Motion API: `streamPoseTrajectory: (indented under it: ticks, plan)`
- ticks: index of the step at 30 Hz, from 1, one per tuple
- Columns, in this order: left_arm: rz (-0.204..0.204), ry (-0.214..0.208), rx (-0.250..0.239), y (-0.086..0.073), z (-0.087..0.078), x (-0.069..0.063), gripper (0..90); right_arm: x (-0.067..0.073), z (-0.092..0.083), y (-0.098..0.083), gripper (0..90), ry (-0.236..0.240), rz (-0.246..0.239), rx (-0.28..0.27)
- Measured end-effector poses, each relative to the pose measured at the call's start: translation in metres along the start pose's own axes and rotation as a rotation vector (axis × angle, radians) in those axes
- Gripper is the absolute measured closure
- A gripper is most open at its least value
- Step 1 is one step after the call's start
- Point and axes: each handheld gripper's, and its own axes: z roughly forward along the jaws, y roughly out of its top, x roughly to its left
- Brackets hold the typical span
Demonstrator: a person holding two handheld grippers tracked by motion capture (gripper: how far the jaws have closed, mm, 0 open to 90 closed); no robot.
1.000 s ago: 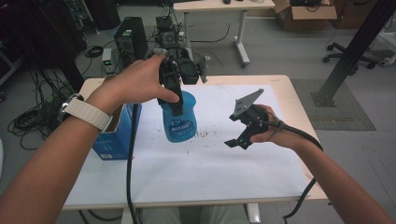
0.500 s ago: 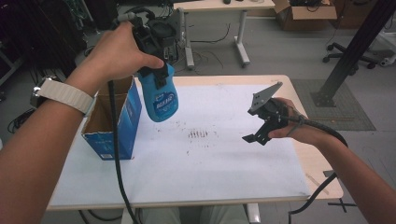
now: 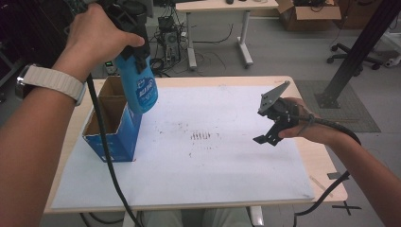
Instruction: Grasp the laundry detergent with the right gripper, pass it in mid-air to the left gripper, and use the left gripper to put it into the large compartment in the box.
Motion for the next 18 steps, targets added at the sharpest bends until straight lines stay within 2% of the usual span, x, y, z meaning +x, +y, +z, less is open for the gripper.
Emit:
streamPoseTrajectory:
  ticks: [6,10,15,18]
  plan:
    - [-0.096,0.012,0.012,-0.001,-0.005,0.015,38.2,0.000,-0.002,-0.001,4.2,-0.008,0.001,0.005]
    - [-0.173,0.016,-0.001,-0.006,-0.006,0.029,38.2,-0.001,-0.002,-0.005,4.2,-0.014,0.005,0.008]
    - [-0.253,0.043,-0.003,-0.013,0.000,0.046,38.2,-0.002,0.001,-0.006,4.6,-0.023,0.006,0.008]
    - [-0.282,0.051,-0.002,-0.017,0.007,0.054,38.3,-0.004,0.003,-0.006,4.7,-0.021,0.010,0.007]
